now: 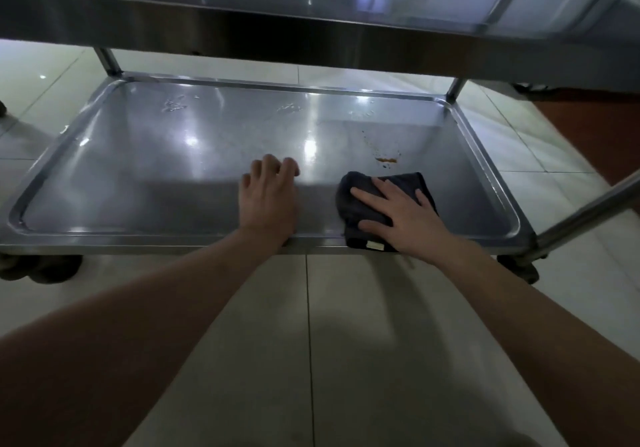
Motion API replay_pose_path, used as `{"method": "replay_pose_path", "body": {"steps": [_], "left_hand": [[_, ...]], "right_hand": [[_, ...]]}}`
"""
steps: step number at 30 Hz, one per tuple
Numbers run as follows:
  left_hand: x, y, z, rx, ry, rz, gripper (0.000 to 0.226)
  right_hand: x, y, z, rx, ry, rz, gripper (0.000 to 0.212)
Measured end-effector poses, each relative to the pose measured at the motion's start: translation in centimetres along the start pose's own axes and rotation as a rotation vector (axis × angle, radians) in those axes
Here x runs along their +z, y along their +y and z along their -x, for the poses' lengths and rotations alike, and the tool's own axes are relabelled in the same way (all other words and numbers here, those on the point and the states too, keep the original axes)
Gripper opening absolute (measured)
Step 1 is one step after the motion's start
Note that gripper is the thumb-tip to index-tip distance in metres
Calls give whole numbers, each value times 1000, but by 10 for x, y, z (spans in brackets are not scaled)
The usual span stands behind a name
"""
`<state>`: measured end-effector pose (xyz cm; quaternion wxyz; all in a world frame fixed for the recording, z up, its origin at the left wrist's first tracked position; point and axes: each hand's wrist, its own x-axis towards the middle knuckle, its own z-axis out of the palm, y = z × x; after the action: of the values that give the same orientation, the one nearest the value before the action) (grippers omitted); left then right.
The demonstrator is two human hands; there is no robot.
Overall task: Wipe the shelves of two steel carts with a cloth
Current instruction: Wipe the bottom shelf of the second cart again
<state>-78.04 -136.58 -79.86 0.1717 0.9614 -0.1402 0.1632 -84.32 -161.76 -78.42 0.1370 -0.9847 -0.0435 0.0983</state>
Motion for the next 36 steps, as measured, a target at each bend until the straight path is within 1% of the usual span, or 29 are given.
{"method": "replay_pose_path", "body": {"steps": [2,4,7,10,13,15,17,19,22,25,28,30,32,34,36], "left_hand": [[14,30,-3,-26,-19,31,27],[25,44,-3,-19,-31,26,31],[31,42,-2,-41,-40,17,39],[27,42,4,-63,-32,4,41],[28,47,8,-72,-51,-7,42],[29,47,6,-93,-66,-19,42],[31,46,4,-102,-86,-42,47],[31,45,4,-96,-101,-49,51],[30,46,3,-108,-119,-43,50],[28,48,2,-124,-116,-41,46],[26,50,3,-126,-94,-38,44],[25,52,4,-134,-81,-19,44],[25,54,4,-134,-90,-8,44],[25,54,4,-136,-115,-2,44],[24,55,4,-135,-136,1,41]], "right_hand": [[-8,22,10,35,3,-16,74],[-15,38,17,70,1,5,78],[-11,41,20,82,-48,80,67],[3,24,12,70,-52,121,54],[8,4,-14,1,-11,141,52],[5,-3,-47,-34,-3,143,54],[-2,-1,-85,-26,2,136,54],[-13,13,-115,18,19,105,52],[-28,55,-125,175,39,61,53],[-32,92,-97,271,52,75,53],[-27,99,-48,289,46,49,52],[-15,80,-15,245,19,64,53],[-2,50,2,131,-16,97,55],[8,22,-4,25,-39,108,55],[8,6,-26,-32,-36,89,55]]}}
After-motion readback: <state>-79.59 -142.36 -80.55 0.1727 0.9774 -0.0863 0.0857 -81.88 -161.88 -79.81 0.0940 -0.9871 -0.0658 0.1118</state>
